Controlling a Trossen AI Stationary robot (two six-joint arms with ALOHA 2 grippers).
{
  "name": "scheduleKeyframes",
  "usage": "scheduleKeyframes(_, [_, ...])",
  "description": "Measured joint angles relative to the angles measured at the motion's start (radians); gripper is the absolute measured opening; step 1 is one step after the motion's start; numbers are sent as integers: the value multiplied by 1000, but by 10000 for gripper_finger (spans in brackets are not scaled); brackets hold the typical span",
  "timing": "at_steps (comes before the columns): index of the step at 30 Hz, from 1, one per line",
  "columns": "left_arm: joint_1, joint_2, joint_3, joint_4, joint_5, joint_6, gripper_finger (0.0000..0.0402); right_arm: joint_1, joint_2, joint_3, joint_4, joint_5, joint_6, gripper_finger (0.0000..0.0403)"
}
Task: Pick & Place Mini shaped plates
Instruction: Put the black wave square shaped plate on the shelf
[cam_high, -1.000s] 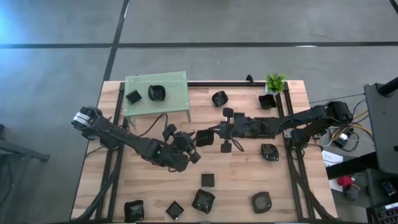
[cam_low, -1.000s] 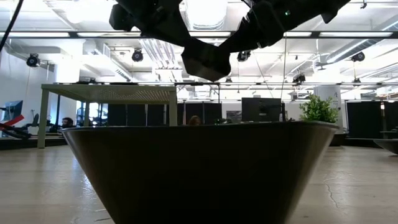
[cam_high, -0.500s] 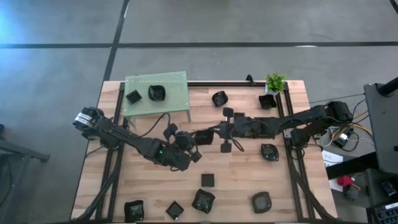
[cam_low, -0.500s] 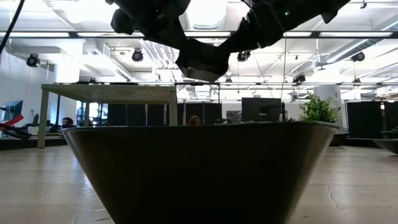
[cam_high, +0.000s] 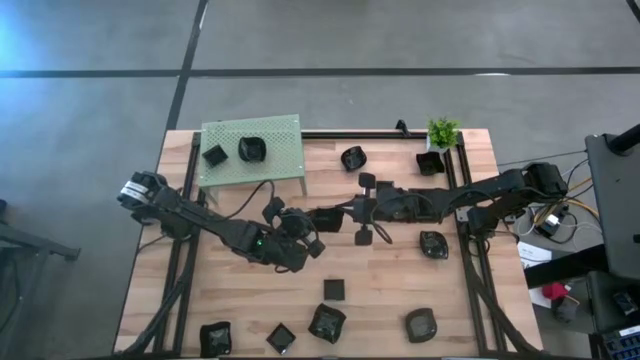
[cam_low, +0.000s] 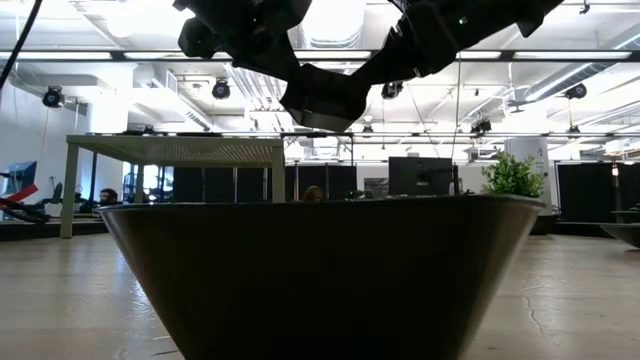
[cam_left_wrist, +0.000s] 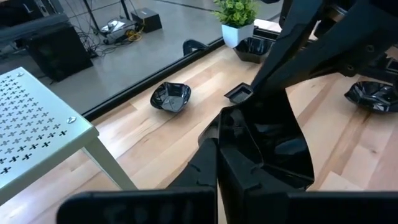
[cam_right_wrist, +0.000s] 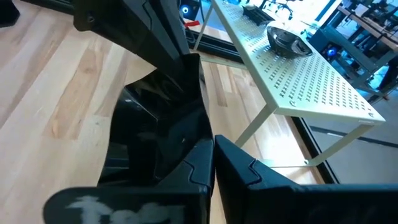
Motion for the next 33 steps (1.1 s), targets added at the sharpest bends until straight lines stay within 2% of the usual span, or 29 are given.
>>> scheduleKeyframes(11, [10, -6, 5, 7, 17, -19, 0, 40, -5, 1, 21, -3, -29, 110])
scheduleKeyframes(17, [11, -9, 5, 7, 26, -31, 0, 55, -24, 19, 15, -1, -57, 145])
scheduleKeyframes(26, [16, -27, 6, 0, 49, -45, 0, 58, -117, 34, -119, 0, -53, 162])
scheduleKeyframes(33, [78, -156, 6, -71, 108, -73, 0, 68, -252, 34, -223, -2, -27, 152])
